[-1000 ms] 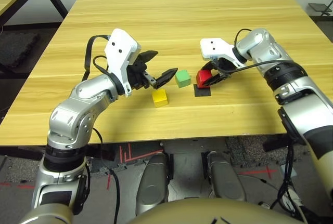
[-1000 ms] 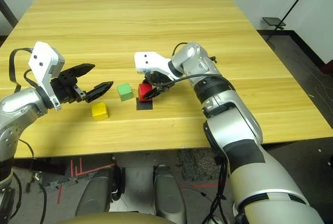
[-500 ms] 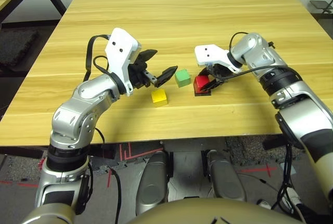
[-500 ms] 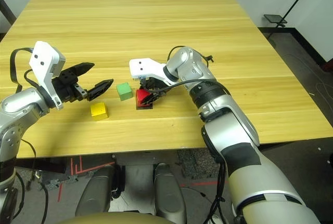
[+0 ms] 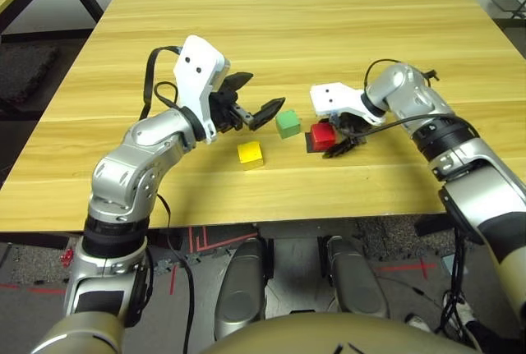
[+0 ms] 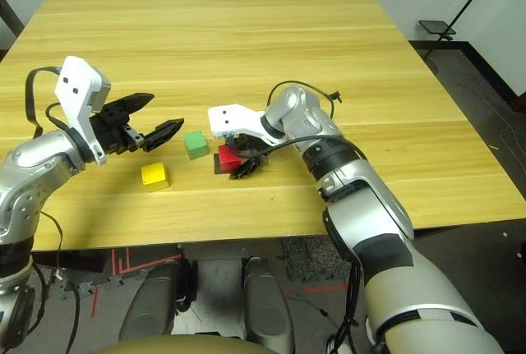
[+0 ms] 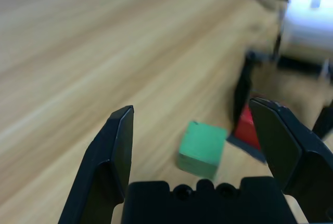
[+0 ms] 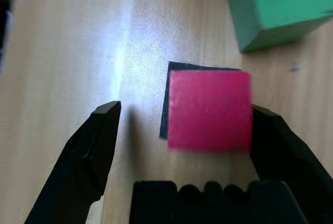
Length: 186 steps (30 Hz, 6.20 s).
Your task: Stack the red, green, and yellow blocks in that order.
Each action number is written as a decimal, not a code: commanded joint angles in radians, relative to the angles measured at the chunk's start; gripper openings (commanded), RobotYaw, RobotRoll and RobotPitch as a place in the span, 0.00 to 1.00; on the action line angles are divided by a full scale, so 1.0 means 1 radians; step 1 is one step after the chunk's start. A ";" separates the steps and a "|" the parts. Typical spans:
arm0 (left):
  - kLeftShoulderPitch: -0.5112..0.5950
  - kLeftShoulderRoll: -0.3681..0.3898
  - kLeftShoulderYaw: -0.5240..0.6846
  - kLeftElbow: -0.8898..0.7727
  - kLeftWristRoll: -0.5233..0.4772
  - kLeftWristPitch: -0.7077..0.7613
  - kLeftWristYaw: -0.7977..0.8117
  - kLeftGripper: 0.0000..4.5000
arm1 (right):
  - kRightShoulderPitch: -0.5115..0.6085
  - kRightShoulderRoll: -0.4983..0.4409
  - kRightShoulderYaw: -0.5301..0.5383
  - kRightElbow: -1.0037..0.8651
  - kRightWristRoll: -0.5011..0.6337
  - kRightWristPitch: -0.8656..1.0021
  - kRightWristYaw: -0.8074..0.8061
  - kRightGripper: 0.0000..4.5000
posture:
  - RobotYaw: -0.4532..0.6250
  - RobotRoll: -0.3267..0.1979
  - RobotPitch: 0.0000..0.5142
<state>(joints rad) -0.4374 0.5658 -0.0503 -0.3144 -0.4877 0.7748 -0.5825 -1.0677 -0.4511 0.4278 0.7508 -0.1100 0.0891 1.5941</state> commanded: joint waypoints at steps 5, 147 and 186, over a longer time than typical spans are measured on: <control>-0.072 0.026 -0.120 0.193 0.083 -0.088 -0.167 1.00 | -0.107 -0.199 -0.039 0.059 0.236 0.004 0.020 0.98 | 0.81 0.29 0.20; -0.097 0.146 -0.245 0.266 0.339 -0.071 -0.489 0.99 | 0.236 -0.356 -0.253 -0.562 0.431 0.529 -0.160 1.00 | 0.63 0.40 0.18; -0.604 -0.110 -0.388 0.434 0.286 0.125 -0.475 0.44 | 0.350 -0.406 -0.305 -0.690 0.502 0.590 -0.167 1.00 | 0.57 0.49 0.19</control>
<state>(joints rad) -1.0216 0.4627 -0.4136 0.0959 -0.2129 0.9112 -1.0524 -0.7264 -0.8417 0.1410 0.0789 0.3760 0.6696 1.4340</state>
